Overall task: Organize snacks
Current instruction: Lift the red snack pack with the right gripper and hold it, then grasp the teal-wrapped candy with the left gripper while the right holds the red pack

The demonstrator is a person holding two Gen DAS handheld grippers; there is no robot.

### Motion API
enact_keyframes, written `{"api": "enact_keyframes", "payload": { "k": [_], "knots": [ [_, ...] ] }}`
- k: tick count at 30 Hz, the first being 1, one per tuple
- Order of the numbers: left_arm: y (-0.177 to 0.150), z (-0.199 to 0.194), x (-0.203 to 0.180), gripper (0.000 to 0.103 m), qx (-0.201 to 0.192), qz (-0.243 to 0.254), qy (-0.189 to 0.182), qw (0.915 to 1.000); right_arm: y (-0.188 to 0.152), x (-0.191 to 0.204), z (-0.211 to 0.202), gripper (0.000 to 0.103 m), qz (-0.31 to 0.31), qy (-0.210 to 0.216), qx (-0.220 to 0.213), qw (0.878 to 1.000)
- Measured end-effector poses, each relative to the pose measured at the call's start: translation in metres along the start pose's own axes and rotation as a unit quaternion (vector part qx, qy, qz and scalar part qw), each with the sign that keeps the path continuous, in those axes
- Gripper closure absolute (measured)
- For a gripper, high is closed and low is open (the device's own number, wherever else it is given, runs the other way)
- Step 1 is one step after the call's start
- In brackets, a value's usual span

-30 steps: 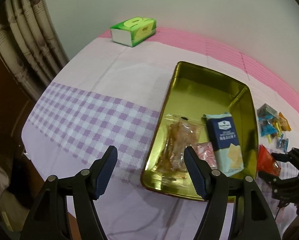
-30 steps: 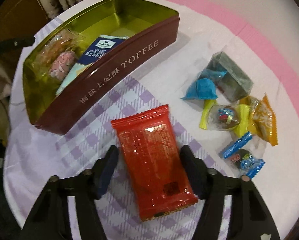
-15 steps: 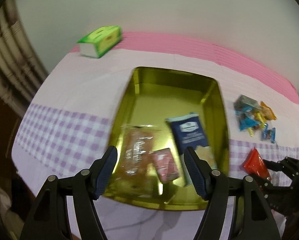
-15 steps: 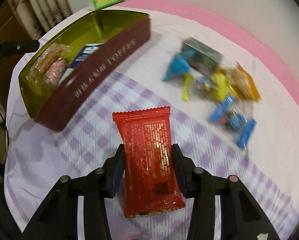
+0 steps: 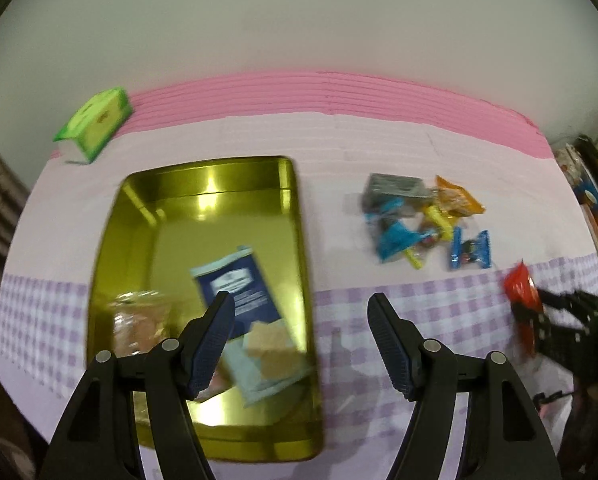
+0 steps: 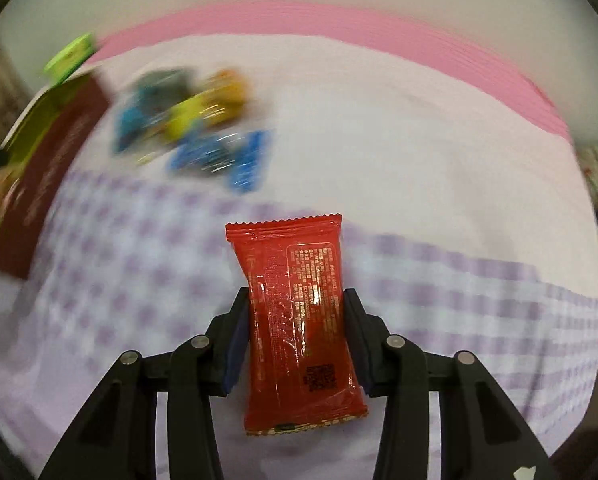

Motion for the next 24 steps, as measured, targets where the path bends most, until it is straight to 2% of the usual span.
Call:
{"api": "enact_keyframes", "payload": {
  "k": [3,8,17,18,24],
  "knots": [
    [0.007,0.002,-0.014,0.034,0.001,0.007,-0.007,1.0000,0.017,-0.027,0.002,0.063,0.035,-0.029,-0.036,0.998],
    [0.017,0.007,-0.031,0.034,0.008,0.005,-0.016,0.9998,0.036,-0.043,0.008,0.063,0.062,-0.047,-0.087,0.993],
    [0.031,0.022,-0.056,0.034,0.036,-0.002,-0.038,0.9987,0.054,-0.039,0.020,0.061,0.063,-0.044,-0.126,0.989],
    [0.032,0.024,-0.058,0.034,0.041,-0.003,-0.041,0.9983,0.056,-0.054,0.017,0.061,0.063,-0.043,-0.130,0.989],
    [0.038,0.034,-0.070,0.035,0.057,-0.003,-0.047,0.9973,0.057,-0.058,0.016,0.060,0.068,-0.050,-0.149,0.985]
  ]
}}
Point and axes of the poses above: each gripper's, at about its wrist camera, not at the fingertips, and z roughly the way its jaws point, x to its left, y to its top, the point moved 9 cm from there along z, roughly the way its jaws point, and after that the axes turned 12 degrees about y, right-handed, at the moved point
